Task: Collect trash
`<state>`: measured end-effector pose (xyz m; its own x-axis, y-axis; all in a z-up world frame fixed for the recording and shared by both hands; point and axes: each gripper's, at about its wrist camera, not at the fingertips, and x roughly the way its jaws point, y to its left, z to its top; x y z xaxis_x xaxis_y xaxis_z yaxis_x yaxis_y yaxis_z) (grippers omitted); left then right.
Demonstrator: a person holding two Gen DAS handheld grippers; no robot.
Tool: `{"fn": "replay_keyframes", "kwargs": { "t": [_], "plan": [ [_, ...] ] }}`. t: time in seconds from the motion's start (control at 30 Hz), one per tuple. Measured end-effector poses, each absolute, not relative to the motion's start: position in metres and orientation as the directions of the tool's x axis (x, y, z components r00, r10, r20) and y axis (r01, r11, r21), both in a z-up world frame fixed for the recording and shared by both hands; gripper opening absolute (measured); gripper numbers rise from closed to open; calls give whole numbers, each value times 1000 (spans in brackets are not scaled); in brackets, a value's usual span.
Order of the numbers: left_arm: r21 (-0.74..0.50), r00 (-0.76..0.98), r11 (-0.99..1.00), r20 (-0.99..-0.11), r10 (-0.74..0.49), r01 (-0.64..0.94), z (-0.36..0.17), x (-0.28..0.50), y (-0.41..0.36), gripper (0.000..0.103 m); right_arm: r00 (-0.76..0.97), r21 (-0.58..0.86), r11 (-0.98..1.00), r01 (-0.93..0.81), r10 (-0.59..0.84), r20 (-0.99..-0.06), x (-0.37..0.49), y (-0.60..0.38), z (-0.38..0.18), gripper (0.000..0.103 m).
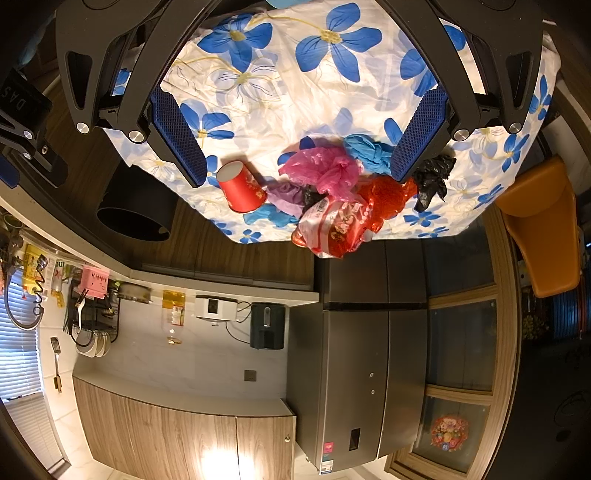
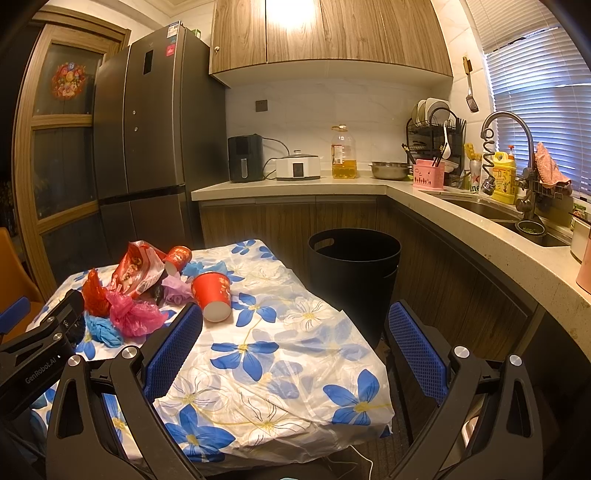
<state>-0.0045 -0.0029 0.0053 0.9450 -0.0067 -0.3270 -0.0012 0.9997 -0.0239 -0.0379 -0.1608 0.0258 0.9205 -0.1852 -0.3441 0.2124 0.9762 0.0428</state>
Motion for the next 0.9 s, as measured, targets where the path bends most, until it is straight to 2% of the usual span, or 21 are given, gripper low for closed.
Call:
{"fn": "replay_keyframes", "kwargs": {
  "t": [0.9],
  "plan": [
    [-24,946,1000,-324,-8,0,7,-5,-5,97,921,45,976,213,-185,-343,-37,-160,26,98]
  ]
}}
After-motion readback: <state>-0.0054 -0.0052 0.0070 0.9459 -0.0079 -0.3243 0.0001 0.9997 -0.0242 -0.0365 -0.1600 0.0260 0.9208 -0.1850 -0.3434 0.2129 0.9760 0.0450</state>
